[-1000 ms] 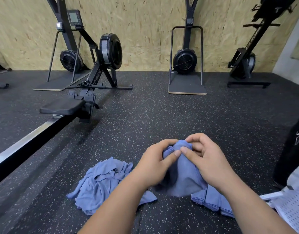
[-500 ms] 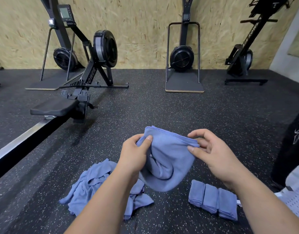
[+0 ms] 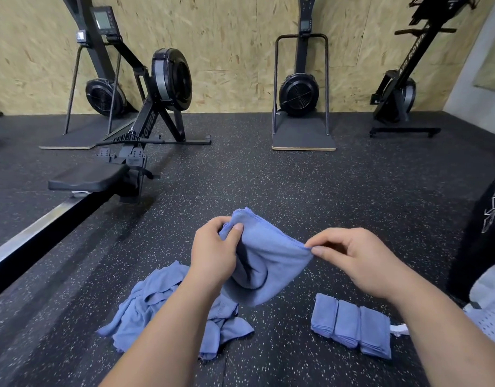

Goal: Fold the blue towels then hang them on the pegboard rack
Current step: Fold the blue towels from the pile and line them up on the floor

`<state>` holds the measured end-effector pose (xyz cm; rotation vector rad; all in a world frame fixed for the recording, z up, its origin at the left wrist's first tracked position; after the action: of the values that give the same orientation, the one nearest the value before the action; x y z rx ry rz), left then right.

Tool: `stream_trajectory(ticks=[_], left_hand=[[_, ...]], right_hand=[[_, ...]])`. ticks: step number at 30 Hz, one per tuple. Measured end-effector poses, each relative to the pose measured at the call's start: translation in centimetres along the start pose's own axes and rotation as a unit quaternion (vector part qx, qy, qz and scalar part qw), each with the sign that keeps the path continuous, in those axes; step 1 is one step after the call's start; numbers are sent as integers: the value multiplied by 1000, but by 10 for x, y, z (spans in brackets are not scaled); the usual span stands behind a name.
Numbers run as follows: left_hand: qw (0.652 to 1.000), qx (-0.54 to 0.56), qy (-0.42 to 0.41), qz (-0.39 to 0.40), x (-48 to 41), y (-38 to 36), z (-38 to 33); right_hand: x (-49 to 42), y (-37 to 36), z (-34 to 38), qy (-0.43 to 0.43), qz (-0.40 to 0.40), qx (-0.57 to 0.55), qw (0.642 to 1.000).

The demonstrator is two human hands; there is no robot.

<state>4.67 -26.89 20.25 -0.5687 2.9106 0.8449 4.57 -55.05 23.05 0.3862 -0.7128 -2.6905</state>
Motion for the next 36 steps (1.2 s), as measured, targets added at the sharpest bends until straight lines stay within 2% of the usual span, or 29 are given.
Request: stream_trajectory(ticks=[3, 5, 7, 9, 11, 12, 16, 20, 27, 33, 36], left_hand=[[998, -49, -28, 8, 1, -1, -1], [997, -62, -48, 20, 3, -4, -3], [996, -54, -65, 29, 5, -6, -6], [995, -47, -80, 36, 8, -7, -10], [993, -45, -96, 45, 11, -8, -13], [992, -44, -105, 50, 13, -10, -15], [986, -57, -136, 71, 22, -18, -22], [980, -67, -163, 90, 30, -26, -28], [978, -66, -170, 98, 33, -32, -27], [972, -64, -153, 169, 24, -31, -22], [975, -59, -140, 162, 22, -30, -22]], right_hand=[[1, 1, -5, -30, 58, 80, 995], [1, 1, -12, -59, 67, 117, 989], [-1, 0, -18, -88, 22, 68, 994], [-2, 2, -24, -117, -68, -22, 991], [-4, 6, -22, -97, -141, -45, 984], [-5, 5, -19, -74, -153, -46, 984], [-6, -13, 9, 31, -99, -83, 991], [-7, -31, 21, 88, -52, -53, 993], [-14, -35, 17, 68, -99, -65, 991], [-15, -31, 13, 78, -115, -54, 989], [-15, -28, 12, 76, -128, -76, 986]])
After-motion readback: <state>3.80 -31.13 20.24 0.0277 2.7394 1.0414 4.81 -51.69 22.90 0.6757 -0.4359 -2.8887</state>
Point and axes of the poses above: each hand's wrist, its own x-axis away from the middle knuckle, its own y-axis out of the back of the hand, z = x × y, the point moved 1 cm from there along -x, towards the middle knuckle, and after that the axes turned 12 degrees about -x, right-handed, at the moved point
